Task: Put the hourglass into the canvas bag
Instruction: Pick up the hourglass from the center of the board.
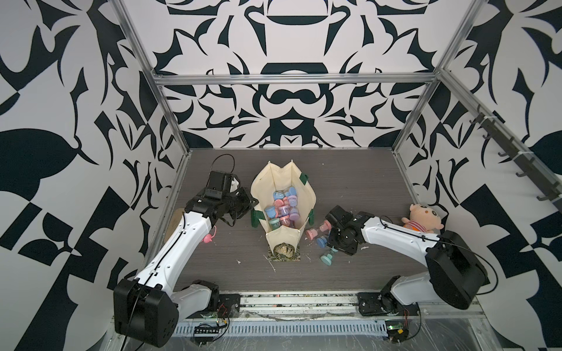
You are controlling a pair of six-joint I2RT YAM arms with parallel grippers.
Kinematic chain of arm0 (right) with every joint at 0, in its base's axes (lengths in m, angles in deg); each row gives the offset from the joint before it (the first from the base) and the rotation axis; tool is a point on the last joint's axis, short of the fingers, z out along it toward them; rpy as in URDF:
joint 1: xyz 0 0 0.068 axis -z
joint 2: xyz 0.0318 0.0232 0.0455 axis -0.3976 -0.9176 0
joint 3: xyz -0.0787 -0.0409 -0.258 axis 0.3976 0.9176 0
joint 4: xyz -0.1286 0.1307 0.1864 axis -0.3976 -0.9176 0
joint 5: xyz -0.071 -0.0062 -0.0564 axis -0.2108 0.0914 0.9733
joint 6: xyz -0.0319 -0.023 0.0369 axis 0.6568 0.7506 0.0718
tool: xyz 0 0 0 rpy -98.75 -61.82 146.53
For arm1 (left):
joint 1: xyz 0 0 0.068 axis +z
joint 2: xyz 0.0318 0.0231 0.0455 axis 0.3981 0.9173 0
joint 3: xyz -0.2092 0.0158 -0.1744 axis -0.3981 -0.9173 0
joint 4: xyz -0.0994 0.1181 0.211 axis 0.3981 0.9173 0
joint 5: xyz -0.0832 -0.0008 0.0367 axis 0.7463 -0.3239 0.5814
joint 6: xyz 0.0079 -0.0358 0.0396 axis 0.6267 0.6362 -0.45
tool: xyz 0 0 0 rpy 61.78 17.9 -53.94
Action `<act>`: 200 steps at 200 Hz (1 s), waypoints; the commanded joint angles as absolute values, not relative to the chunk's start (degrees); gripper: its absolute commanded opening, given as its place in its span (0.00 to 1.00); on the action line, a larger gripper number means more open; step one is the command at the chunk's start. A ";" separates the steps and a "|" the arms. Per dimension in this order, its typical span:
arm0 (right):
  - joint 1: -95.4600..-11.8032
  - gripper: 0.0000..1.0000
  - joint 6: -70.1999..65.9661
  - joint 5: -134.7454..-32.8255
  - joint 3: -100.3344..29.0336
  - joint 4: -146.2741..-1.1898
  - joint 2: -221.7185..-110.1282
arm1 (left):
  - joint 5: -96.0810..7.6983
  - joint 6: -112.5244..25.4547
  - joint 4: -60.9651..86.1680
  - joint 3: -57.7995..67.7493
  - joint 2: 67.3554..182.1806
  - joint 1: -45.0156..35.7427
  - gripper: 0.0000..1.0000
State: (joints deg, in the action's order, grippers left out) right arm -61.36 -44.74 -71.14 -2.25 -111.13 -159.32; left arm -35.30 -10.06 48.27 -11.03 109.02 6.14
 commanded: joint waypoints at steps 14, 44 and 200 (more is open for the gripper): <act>-60.71 0.52 -43.92 -69.73 -1.81 -110.15 -160.19 | -34.86 -11.10 50.32 -10.55 108.14 6.13 0.06; -60.43 0.51 -43.79 -69.84 -0.62 -108.81 -161.12 | -34.95 -11.16 50.28 -10.40 108.05 6.11 0.06; -60.43 0.01 -43.44 -66.26 -3.21 -117.22 -153.74 | -34.60 -10.25 50.18 -9.76 108.00 6.07 0.11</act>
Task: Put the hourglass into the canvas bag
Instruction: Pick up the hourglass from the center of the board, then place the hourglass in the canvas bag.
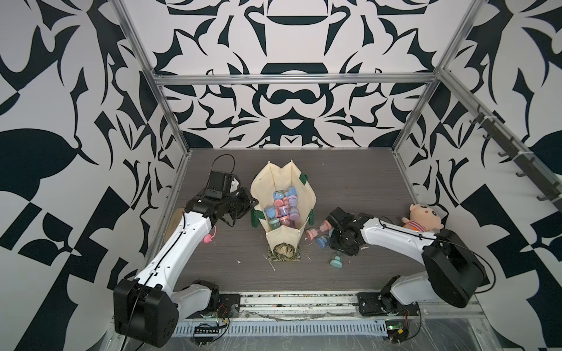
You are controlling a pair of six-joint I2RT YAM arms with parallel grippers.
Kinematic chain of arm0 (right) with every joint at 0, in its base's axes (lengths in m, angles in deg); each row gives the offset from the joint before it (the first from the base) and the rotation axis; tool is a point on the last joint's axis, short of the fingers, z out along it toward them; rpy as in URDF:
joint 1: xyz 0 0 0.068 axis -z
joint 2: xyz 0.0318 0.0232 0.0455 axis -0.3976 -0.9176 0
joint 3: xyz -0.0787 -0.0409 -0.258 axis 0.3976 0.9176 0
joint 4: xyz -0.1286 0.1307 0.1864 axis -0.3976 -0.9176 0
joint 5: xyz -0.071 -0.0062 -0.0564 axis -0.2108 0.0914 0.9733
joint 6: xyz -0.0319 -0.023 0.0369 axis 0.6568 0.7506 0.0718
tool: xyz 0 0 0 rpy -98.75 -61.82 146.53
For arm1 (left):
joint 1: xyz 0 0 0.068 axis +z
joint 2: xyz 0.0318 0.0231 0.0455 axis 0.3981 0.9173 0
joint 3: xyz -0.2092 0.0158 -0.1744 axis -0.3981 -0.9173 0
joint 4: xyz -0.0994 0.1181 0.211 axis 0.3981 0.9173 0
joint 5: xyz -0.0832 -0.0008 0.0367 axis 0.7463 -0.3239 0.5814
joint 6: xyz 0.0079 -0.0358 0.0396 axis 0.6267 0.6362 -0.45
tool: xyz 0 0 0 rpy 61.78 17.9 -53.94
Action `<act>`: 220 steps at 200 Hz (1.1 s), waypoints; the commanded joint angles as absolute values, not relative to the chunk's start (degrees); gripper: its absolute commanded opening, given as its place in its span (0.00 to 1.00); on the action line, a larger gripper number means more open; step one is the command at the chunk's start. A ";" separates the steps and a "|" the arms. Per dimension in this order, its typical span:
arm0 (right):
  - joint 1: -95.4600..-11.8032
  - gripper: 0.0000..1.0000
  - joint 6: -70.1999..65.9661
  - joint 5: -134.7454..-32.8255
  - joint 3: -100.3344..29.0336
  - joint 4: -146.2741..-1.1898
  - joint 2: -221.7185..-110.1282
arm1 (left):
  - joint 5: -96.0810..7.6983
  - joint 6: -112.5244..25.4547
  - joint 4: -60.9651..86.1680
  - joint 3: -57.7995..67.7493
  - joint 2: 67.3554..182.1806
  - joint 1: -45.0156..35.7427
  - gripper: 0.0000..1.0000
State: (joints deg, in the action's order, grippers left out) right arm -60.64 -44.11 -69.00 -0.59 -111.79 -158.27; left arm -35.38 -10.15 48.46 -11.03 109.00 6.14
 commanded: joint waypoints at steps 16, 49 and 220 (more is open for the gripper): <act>-60.43 0.00 -43.70 -65.43 -4.50 -119.54 -150.97 | -34.38 -10.09 50.07 -9.73 108.11 6.08 0.11; -60.43 0.00 -42.88 -63.44 -9.81 -124.41 -146.06 | -34.30 -9.91 50.00 -9.59 108.11 6.12 0.10; -63.25 0.00 -34.55 -61.49 -43.63 -126.48 -150.83 | -33.94 -9.95 50.47 -9.51 107.09 6.08 0.05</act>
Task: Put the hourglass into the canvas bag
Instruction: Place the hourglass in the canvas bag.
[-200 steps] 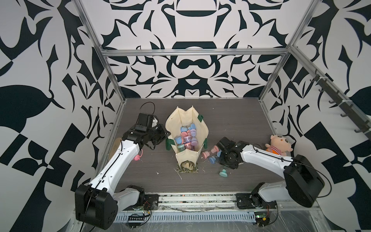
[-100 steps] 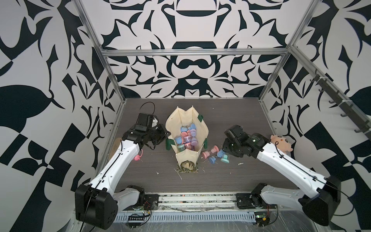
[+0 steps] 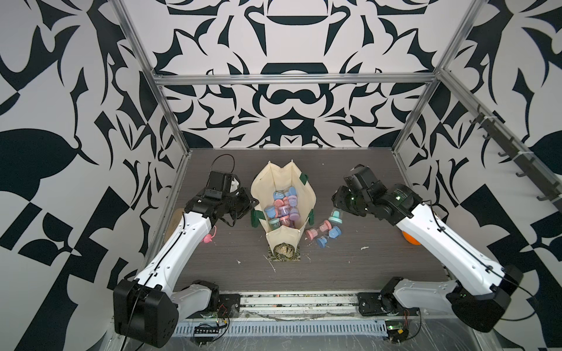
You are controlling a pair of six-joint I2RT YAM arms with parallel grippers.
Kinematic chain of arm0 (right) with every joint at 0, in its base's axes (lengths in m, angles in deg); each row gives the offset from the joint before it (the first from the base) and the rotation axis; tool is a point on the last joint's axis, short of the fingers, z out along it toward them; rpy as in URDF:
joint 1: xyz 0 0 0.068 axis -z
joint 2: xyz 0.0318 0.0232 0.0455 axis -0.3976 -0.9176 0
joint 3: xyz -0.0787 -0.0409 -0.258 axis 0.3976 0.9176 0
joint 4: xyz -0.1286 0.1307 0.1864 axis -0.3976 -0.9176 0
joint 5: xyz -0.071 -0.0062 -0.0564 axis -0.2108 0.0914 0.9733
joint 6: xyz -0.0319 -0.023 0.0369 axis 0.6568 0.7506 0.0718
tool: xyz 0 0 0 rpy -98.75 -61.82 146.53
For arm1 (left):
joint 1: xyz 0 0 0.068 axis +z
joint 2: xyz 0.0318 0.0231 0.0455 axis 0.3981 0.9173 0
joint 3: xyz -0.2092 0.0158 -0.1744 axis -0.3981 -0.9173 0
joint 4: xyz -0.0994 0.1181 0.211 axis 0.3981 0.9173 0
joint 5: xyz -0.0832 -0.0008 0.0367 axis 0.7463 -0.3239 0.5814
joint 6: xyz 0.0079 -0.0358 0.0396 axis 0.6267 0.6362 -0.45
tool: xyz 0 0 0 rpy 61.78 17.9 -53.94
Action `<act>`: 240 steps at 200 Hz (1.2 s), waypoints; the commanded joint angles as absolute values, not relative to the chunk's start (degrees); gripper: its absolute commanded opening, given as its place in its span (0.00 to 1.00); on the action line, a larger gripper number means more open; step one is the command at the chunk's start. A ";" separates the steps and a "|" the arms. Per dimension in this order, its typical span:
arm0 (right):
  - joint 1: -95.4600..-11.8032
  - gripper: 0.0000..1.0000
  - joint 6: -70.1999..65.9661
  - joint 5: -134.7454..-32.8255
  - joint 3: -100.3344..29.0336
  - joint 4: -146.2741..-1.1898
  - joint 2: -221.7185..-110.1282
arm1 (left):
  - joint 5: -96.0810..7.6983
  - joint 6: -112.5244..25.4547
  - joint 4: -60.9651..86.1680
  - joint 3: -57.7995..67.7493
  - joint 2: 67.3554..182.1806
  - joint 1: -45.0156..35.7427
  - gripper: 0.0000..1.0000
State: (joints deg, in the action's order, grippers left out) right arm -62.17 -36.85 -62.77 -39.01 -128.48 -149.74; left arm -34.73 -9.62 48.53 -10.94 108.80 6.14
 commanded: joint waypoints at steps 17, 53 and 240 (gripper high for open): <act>-64.66 0.00 -33.62 -61.54 -46.57 -125.19 -152.60 | -34.07 -9.90 50.54 -9.64 107.14 6.13 0.05; -68.49 0.00 -31.16 -61.28 -52.91 -123.03 -156.88 | -34.10 -9.93 50.34 -10.09 107.00 6.10 0.04; -76.09 0.00 -27.10 -62.85 -61.10 -122.70 -176.68 | -34.29 -10.53 50.66 -9.94 105.45 6.07 0.03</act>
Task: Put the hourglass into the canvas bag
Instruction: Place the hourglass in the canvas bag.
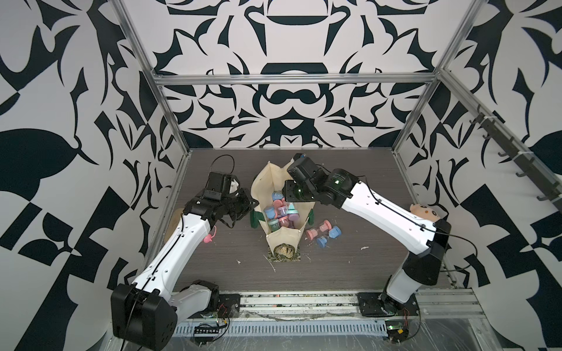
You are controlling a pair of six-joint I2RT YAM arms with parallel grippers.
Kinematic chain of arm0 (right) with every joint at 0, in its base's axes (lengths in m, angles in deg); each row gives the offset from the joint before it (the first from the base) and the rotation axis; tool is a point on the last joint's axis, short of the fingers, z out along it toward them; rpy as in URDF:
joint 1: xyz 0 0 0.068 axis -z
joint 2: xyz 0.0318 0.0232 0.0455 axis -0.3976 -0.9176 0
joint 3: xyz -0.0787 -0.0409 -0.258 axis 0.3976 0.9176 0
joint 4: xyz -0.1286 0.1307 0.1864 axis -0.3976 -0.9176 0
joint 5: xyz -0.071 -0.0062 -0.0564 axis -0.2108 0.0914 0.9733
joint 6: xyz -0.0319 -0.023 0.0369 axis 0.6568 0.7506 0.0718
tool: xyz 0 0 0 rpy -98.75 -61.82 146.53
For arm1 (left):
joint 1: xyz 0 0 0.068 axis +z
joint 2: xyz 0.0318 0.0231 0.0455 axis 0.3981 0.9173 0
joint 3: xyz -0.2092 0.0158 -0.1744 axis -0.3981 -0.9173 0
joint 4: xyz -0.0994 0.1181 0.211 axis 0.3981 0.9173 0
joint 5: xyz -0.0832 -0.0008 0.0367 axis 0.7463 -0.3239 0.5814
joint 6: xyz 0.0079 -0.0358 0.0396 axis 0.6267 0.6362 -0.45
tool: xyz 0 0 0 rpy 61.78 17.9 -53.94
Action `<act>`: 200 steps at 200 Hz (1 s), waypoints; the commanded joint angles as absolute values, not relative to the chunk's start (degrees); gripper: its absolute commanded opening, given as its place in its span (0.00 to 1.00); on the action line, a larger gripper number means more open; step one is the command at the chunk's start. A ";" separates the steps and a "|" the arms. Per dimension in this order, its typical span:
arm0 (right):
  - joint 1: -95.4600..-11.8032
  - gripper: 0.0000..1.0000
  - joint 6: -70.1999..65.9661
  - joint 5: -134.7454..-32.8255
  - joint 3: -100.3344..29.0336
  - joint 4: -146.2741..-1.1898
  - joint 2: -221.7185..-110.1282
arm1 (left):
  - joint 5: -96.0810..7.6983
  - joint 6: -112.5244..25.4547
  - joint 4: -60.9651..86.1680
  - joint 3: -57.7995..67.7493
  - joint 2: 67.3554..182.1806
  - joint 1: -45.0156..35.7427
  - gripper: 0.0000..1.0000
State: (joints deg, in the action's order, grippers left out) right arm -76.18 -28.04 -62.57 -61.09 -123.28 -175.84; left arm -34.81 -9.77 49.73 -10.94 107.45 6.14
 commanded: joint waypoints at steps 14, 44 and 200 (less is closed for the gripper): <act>-76.08 0.00 -27.16 -63.42 -61.03 -123.20 -178.14 | -34.39 -10.63 50.68 -10.24 105.33 6.07 0.03; -76.14 0.00 -27.37 -63.70 -59.49 -124.99 -180.63 | -34.52 -10.71 50.55 -10.95 105.10 6.12 0.02; -78.93 0.33 -30.04 -64.33 -50.98 -126.97 -182.79 | -34.90 -10.48 49.36 -12.69 104.80 6.18 0.02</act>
State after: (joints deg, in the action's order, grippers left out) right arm -78.19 -29.59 -65.96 -49.66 -124.35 -184.10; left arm -35.62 -9.82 50.15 -11.55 106.00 6.14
